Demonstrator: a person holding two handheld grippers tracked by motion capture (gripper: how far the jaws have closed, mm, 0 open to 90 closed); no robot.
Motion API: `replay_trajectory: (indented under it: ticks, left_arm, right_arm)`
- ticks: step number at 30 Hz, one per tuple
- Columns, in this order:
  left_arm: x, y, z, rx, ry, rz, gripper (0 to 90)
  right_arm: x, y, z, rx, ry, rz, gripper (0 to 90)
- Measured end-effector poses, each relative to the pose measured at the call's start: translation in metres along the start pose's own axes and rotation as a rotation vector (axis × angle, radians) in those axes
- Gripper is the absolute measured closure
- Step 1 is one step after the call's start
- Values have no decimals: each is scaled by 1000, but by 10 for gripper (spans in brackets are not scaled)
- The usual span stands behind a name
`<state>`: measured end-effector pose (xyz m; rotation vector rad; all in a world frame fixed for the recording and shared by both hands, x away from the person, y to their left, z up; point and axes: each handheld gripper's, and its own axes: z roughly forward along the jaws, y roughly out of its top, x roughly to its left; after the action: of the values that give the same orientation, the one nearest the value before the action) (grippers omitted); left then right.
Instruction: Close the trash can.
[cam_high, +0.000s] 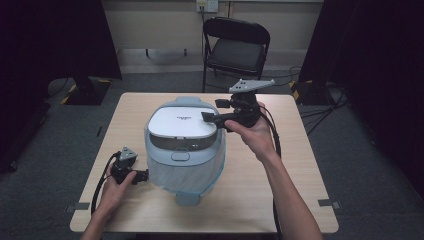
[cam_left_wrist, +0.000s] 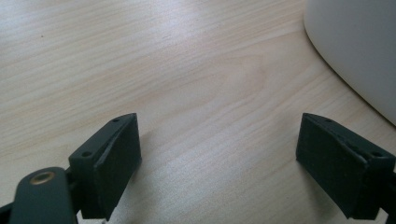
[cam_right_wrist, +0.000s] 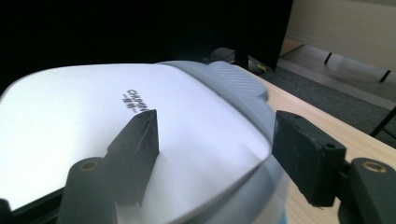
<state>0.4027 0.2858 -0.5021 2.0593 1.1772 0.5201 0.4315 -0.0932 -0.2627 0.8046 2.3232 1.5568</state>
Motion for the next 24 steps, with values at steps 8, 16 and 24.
replay_trajectory:
  ticks: [8,16,24]
  left_arm:
    - [0,0,0,0,1,-1,135]
    - [0,0,0,0,1,-2,135]
    - [0,0,0,0,1,-2,136]
  right_arm:
    - [15,-3,4,13,-14,-5,260]
    - [26,-9,13,25,11,-32,181]
    - [47,-9,16,43,24,-98,161]
